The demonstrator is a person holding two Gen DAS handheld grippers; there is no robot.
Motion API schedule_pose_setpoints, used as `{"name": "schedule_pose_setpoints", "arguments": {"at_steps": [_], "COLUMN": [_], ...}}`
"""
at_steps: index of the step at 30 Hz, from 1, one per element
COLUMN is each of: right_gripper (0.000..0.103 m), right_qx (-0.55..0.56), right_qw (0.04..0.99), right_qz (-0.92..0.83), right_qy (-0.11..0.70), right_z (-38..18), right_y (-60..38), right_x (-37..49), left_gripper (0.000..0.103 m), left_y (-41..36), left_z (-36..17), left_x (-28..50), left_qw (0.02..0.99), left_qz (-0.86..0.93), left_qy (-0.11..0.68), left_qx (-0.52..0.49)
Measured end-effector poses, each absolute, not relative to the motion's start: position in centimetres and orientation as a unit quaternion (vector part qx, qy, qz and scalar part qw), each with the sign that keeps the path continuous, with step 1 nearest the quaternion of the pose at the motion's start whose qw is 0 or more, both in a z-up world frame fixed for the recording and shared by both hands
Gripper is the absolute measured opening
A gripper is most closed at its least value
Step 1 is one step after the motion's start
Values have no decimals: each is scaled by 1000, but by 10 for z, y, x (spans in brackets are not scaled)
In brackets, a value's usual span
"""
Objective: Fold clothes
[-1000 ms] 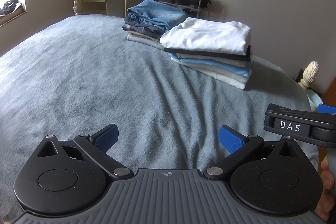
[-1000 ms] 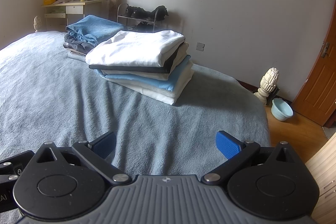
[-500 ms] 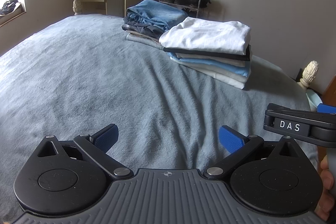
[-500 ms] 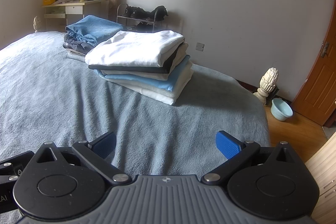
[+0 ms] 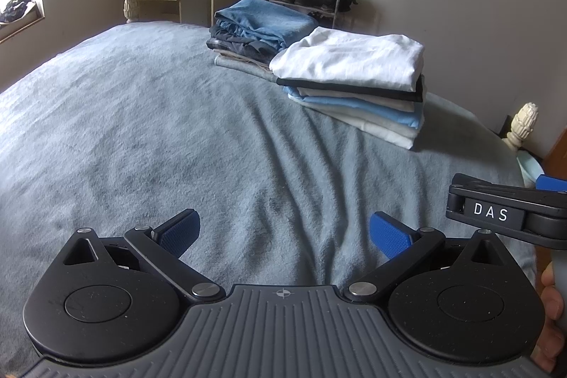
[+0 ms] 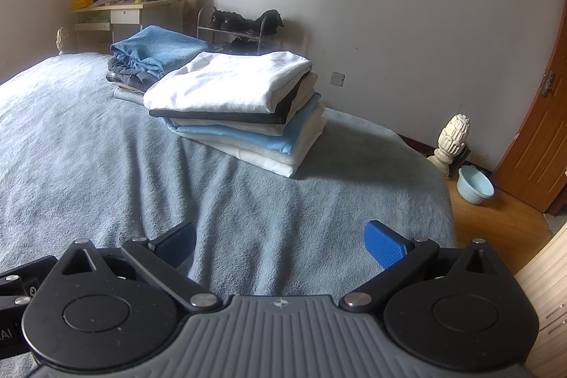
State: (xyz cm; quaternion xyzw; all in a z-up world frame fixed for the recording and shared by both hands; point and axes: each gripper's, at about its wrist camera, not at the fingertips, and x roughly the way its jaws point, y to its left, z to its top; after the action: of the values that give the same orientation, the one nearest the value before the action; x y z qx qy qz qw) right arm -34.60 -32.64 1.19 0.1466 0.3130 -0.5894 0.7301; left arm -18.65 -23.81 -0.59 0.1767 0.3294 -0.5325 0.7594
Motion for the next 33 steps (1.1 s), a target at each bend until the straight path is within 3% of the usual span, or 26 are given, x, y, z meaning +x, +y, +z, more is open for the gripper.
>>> {"name": "schedule_pose_setpoints", "arguments": {"at_steps": [33], "right_gripper": [103], "right_qx": [147], "right_qw": [730], "right_qz": [-592], "right_qy": [309], "right_z": [13], "right_y": [-325], "right_x": [-347], "left_gripper": [103], "left_y": [-236], "left_z": [-4], "left_x": [-186], "left_qw": [761], "left_qz": [-530], "left_qy": [330], "left_qx": [176]}}
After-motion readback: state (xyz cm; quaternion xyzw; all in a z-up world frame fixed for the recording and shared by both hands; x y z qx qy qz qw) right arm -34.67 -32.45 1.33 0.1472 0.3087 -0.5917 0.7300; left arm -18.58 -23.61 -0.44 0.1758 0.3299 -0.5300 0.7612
